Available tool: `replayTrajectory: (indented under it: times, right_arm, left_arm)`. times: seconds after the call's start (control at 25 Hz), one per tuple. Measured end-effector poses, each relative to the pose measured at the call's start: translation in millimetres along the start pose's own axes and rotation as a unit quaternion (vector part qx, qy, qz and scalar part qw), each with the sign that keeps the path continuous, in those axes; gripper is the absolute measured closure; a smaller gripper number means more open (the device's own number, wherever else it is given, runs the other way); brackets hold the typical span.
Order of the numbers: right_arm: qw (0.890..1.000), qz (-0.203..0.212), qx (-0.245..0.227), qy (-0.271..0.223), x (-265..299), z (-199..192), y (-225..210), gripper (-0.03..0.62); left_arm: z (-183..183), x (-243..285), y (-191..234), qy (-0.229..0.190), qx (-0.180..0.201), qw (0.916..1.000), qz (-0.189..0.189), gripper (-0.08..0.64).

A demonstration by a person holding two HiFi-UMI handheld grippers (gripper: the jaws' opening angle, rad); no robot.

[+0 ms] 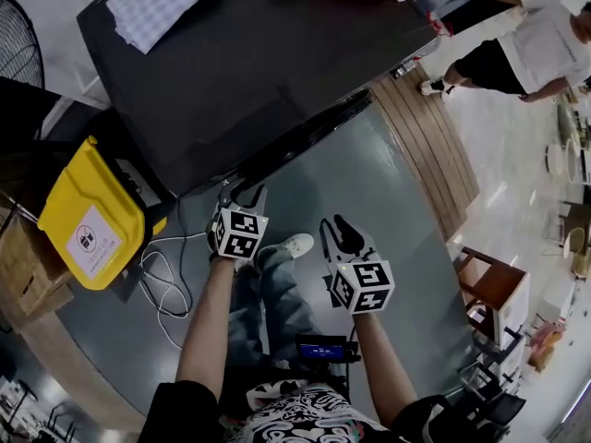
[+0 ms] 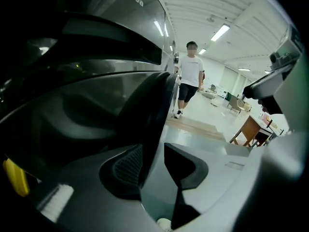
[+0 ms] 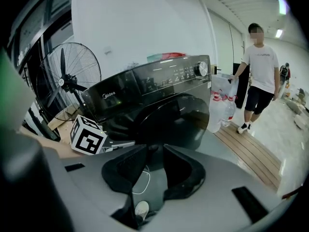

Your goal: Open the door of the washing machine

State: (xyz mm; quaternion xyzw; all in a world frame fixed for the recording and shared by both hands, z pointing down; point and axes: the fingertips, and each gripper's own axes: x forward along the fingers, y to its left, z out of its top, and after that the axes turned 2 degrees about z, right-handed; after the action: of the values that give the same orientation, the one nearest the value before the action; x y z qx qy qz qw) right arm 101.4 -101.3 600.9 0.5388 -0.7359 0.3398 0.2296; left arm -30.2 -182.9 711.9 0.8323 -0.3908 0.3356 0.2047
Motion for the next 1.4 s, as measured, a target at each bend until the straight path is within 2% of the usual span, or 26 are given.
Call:
replayTrajectory:
  times: [0.32, 0.6, 0.84, 1.0, 1.12, 1.4]
  right_arm:
    - [1.0, 0.016, 0.002, 0.006, 15, -7, -6, 0.483]
    - [1.0, 0.026, -0.001, -0.002, 31, 1, 0, 0.482]
    - [1.0, 0.024, 0.01, -0.003, 34, 4, 0, 0.48]
    - [1.0, 0.024, 0.02, 0.0, 38, 5, 0, 0.477]
    - [0.999, 0.02, 0.025, 0.002, 41, 7, -1, 0.464]
    - [0.998, -0.035, 0.044, 0.012, 45, 4, -23, 0.402]
  left_arm:
    - [3, 14, -4, -0.009, 0.037, 0.9993, -0.003, 0.469]
    - [0, 14, -2, -0.003, 0.047, 0.9986, -0.023, 0.483]
    - [-2, 11, -5, 0.009, 0.048, 0.9988, -0.01, 0.488]
    - [-11, 7, -36, 0.021, 0.077, 0.9954, -0.054, 0.497]
    - [-18, 3, -69, 0.024, 0.081, 0.9929, -0.084, 0.495]
    - [-27, -2, -142, 0.029, 0.095, 0.984, -0.148, 0.486]
